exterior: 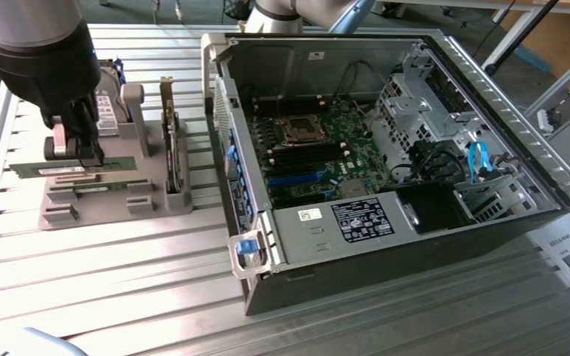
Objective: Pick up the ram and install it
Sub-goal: 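Pick up the ram and move it above insertion slot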
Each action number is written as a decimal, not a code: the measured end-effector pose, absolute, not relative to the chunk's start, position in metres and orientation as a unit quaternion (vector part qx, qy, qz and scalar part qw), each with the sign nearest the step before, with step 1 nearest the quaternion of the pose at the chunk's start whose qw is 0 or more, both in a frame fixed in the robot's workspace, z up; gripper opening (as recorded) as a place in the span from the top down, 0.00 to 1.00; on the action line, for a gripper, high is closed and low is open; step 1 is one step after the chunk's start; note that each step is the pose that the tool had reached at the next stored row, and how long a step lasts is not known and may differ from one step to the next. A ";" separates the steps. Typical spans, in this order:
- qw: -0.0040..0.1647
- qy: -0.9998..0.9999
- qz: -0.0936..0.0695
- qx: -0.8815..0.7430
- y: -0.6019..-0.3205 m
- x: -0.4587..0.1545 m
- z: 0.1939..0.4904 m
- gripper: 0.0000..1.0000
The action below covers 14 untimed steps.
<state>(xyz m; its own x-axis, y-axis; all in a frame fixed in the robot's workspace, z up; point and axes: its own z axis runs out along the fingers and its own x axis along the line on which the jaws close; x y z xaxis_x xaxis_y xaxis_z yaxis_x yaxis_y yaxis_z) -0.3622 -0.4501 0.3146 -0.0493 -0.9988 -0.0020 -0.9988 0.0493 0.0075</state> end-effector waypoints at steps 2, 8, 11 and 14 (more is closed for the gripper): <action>0.002 -0.724 -0.003 0.689 -0.450 -0.362 0.317 0.88; 0.002 -0.724 -0.003 0.689 -0.450 -0.362 0.326 0.88; 0.002 -0.724 -0.003 0.689 -0.450 -0.362 0.331 0.88; 0.002 -0.724 -0.003 0.689 -0.450 -0.362 0.336 0.88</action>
